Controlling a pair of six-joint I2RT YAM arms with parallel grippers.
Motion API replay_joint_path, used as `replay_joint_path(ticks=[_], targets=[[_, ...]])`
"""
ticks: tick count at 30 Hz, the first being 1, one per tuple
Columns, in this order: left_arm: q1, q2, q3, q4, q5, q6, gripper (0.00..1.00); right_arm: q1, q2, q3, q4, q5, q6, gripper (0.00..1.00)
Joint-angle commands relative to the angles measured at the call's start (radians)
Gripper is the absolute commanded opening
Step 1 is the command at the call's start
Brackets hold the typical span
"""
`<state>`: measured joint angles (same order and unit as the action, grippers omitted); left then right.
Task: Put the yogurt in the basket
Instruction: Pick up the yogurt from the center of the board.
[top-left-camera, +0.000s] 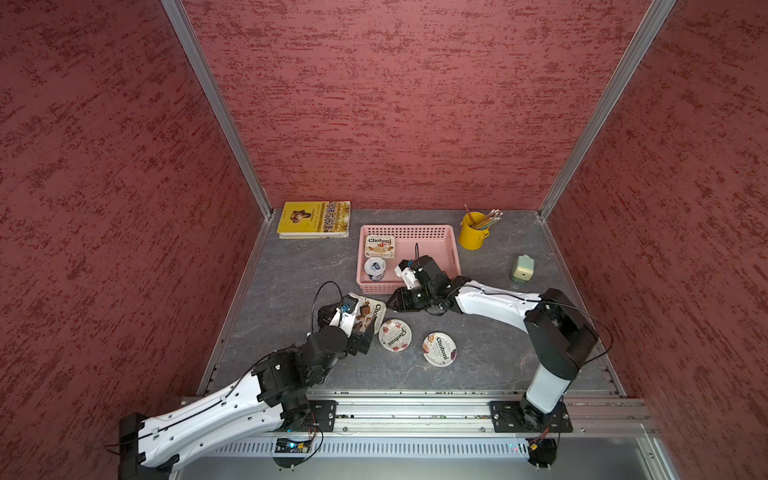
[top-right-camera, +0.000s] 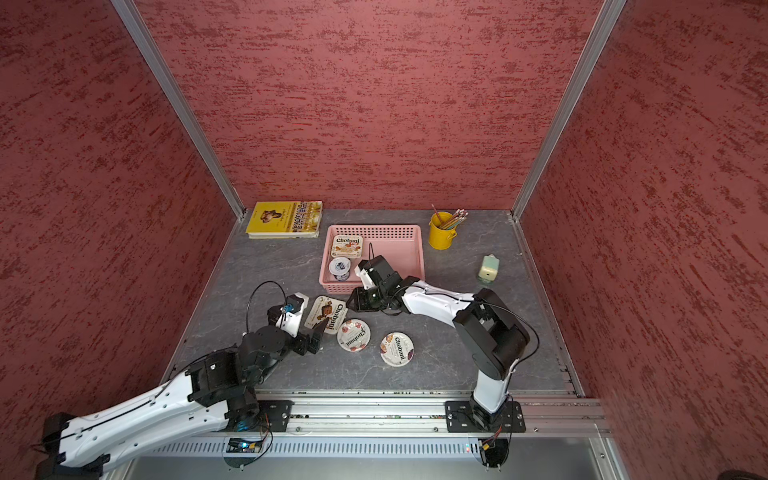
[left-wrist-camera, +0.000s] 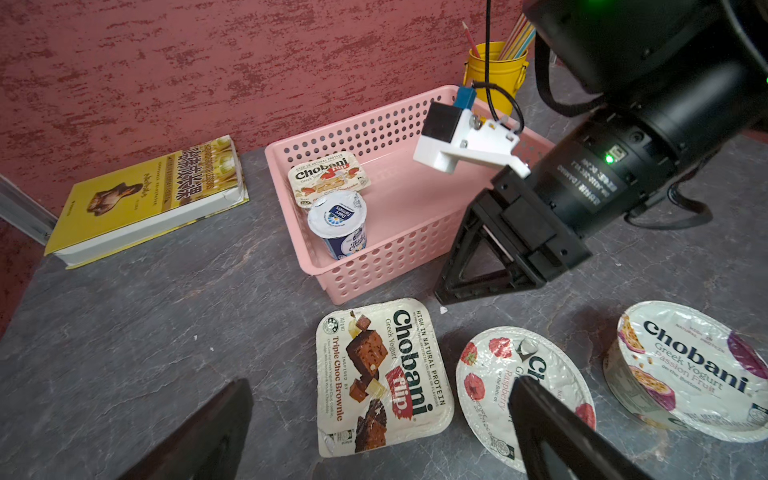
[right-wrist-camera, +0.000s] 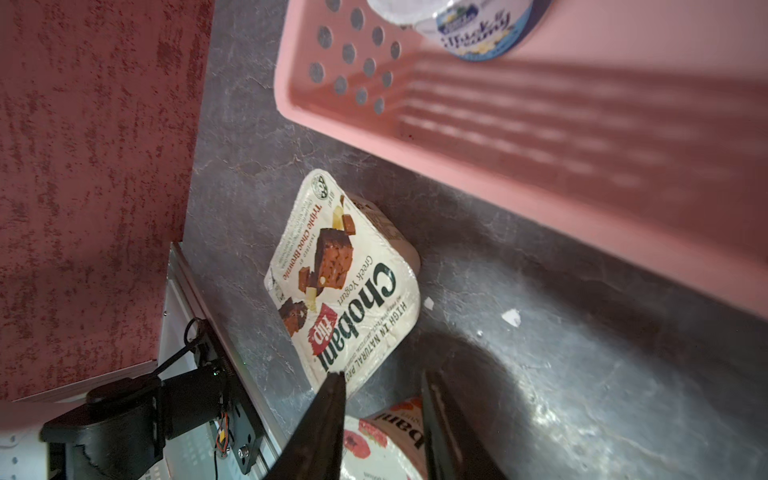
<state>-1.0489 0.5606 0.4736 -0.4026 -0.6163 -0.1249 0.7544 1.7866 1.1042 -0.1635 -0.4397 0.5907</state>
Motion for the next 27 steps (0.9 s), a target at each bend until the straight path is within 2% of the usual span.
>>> replay_joint_path(ticks=[1, 12, 18, 27], targets=[[0.009, -0.016, 0.024, -0.02, -0.032, -0.03, 1.0, 0.011, 0.023, 0.018, 0.058, 0.038, 0.009, 0.35], [0.047, 0.026, 0.056, -0.059, 0.019, -0.03, 1.0, 0.022, 0.096, 0.051, 0.081, 0.038, 0.018, 0.35], [0.055, -0.016, 0.021, -0.002, 0.128, 0.03, 0.99, 0.021, 0.119, 0.061, 0.1, 0.036, 0.026, 0.34], [0.076, -0.039, 0.019, -0.019, 0.155, 0.031, 1.0, 0.022, 0.143, 0.074, 0.12, 0.017, 0.038, 0.33]])
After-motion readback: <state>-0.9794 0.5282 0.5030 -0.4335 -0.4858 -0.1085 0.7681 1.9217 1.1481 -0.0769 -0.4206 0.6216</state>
